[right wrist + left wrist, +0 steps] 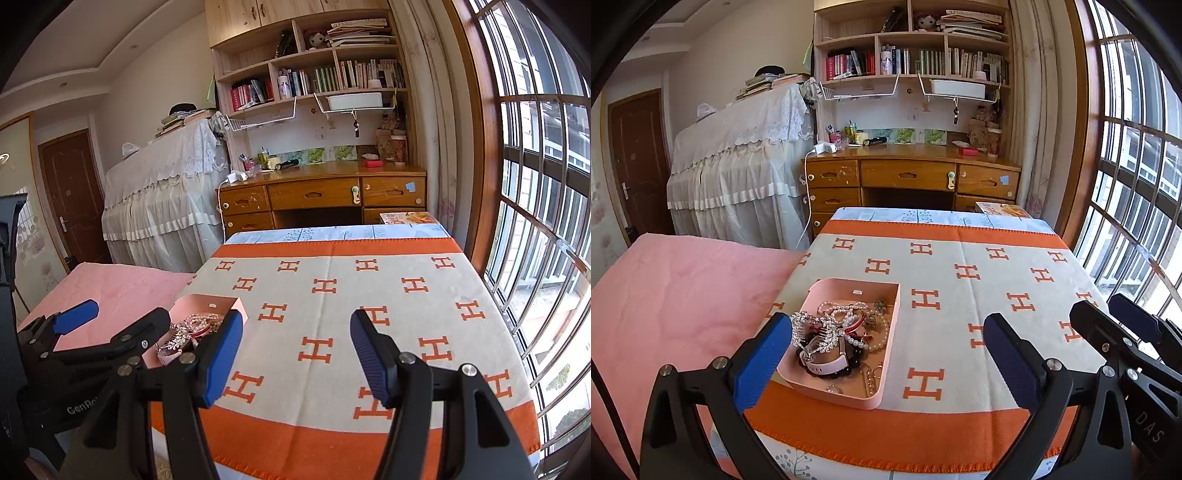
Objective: Organize jewelry
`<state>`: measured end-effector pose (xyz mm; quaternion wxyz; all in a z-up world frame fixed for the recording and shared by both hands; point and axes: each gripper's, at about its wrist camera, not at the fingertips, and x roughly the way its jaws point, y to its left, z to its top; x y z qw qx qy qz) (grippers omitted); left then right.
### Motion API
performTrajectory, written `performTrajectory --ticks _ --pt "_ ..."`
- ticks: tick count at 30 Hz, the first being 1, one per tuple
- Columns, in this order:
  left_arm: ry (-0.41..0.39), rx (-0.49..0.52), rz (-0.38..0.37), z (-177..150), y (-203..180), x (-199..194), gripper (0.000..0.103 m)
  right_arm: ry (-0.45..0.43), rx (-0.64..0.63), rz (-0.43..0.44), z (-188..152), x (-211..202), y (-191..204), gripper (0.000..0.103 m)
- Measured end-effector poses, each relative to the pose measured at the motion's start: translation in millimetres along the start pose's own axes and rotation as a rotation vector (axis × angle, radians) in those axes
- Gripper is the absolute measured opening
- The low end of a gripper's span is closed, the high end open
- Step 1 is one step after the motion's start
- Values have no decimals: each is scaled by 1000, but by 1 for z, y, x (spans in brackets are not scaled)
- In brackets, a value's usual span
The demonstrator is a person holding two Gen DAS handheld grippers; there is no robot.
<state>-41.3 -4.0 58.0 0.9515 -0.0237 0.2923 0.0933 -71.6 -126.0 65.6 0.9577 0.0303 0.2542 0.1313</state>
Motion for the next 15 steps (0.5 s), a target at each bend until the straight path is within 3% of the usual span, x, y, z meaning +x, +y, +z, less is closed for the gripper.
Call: performTrajectory --ticks 15 --pt "9 -1 5 -1 1 1 102 7 4 3 -2 1 1 61"
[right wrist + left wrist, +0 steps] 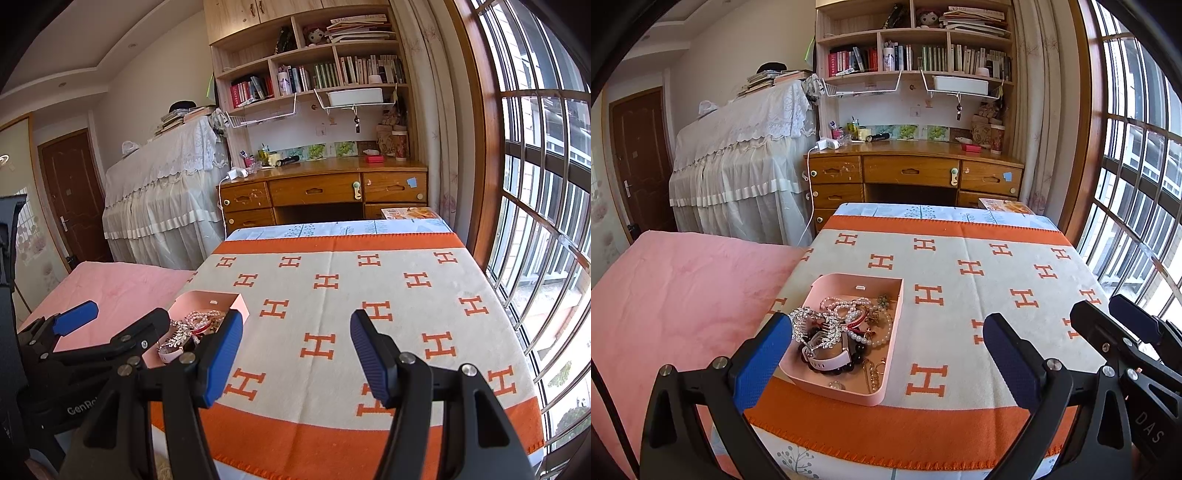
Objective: Organize jewelry
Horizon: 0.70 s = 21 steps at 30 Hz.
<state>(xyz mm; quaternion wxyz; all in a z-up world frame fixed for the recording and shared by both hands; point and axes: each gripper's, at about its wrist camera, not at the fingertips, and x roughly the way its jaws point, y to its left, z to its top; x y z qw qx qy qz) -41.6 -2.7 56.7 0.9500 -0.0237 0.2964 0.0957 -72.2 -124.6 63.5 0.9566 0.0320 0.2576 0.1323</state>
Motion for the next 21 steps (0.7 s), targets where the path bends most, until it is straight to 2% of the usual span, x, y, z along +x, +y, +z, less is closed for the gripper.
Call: performTrajectory --ticks 21 --pt "2 0 0 1 0 0 102 2 3 1 1 -1 -1 61"
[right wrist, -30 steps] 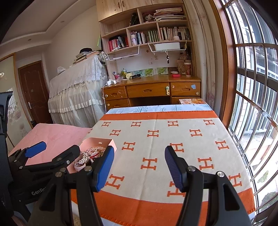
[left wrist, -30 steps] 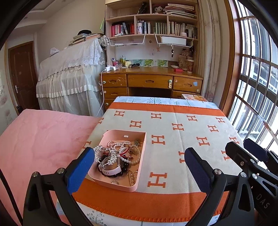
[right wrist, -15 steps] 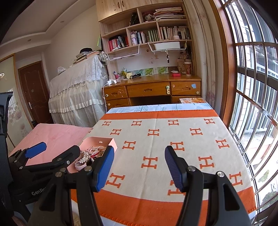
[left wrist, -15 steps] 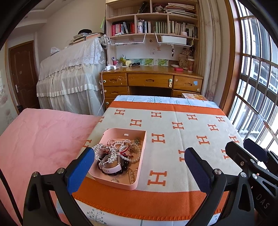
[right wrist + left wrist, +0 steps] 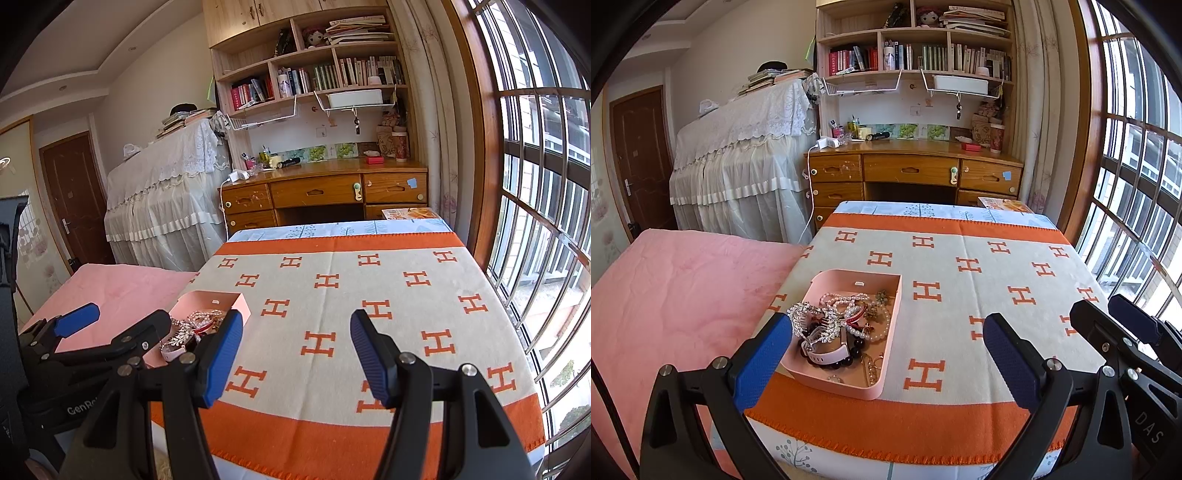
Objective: Organize jewelry
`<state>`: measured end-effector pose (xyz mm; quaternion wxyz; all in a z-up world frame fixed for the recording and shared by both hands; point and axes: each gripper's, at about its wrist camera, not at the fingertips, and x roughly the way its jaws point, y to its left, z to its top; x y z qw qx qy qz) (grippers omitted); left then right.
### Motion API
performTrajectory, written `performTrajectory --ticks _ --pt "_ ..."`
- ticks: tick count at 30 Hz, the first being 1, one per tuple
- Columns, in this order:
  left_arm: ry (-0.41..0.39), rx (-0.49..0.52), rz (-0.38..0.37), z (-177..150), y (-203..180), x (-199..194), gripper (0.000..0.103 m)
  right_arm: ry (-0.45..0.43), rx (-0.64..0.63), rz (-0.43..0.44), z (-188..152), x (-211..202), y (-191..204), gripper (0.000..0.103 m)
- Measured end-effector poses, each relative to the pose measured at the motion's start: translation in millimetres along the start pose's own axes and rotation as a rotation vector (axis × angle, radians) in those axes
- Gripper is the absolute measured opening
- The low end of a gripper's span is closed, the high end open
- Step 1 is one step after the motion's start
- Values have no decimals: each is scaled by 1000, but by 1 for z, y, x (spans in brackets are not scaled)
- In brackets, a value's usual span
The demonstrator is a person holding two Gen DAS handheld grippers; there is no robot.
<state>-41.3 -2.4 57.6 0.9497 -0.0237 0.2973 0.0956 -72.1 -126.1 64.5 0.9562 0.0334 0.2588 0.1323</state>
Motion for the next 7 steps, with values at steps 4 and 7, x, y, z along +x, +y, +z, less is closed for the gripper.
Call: performTrajectory --ticks 4,7 --pt "3 1 1 -1 0 0 102 2 2 0 1 0 -1 61" --pt "17 3 2 -6 0 1 102 5 5 1 -1 1 0 61"
